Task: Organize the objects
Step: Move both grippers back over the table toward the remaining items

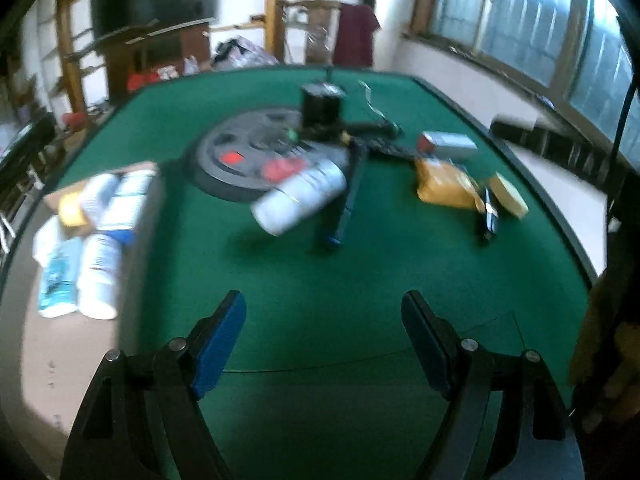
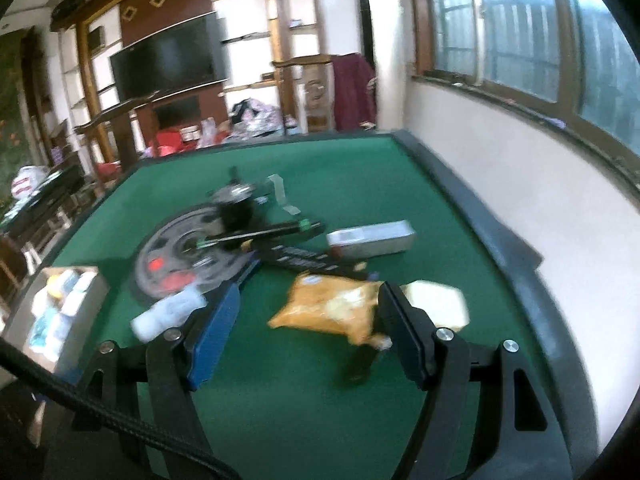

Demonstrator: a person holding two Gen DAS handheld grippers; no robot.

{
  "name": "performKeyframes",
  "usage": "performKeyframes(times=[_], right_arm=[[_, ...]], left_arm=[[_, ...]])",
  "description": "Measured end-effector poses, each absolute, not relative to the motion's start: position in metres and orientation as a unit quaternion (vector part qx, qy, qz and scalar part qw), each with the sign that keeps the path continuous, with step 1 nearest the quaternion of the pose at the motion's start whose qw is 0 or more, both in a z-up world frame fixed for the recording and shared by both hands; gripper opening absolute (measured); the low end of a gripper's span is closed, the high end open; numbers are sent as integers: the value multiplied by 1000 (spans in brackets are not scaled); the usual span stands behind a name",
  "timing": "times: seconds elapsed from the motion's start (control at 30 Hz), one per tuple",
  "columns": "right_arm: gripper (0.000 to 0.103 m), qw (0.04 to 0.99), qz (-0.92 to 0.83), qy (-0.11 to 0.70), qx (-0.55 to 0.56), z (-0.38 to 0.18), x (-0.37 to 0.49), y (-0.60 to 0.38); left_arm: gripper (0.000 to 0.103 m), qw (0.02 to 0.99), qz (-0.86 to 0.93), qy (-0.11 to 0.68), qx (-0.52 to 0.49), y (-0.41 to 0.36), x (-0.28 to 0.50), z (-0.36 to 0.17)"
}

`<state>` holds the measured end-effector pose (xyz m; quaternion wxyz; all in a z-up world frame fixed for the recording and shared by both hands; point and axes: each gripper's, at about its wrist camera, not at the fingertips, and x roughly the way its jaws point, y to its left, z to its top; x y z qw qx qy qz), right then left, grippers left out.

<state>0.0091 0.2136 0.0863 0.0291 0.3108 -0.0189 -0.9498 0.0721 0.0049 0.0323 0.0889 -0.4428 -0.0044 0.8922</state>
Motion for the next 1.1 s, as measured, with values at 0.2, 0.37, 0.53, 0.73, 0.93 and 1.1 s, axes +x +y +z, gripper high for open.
performKeyframes(times=[0.2, 0.37, 0.53, 0.73, 0.93, 1.1], right_arm=[[71, -4, -958, -42, 283, 104, -8, 239], [76, -7, -962, -71, 265, 106, -26, 248], [76, -26, -962, -88, 259, 89, -35, 263], [76, -35, -944, -130, 302, 71, -47, 288], [76, -33, -942, -129, 307, 70, -45, 289], [76, -22, -939, -105, 326, 61, -50, 275]], left_arm=[[75, 94, 874, -3, -476, 13, 61, 9], [75, 88, 873, 8, -480, 19, 58, 3], [87, 88, 873, 32, -479, 30, 56, 0], [101, 91, 866, 48, -488, 37, 52, -4], [102, 87, 866, 47, -490, 38, 49, -6], [102, 85, 866, 48, -491, 40, 47, -6]])
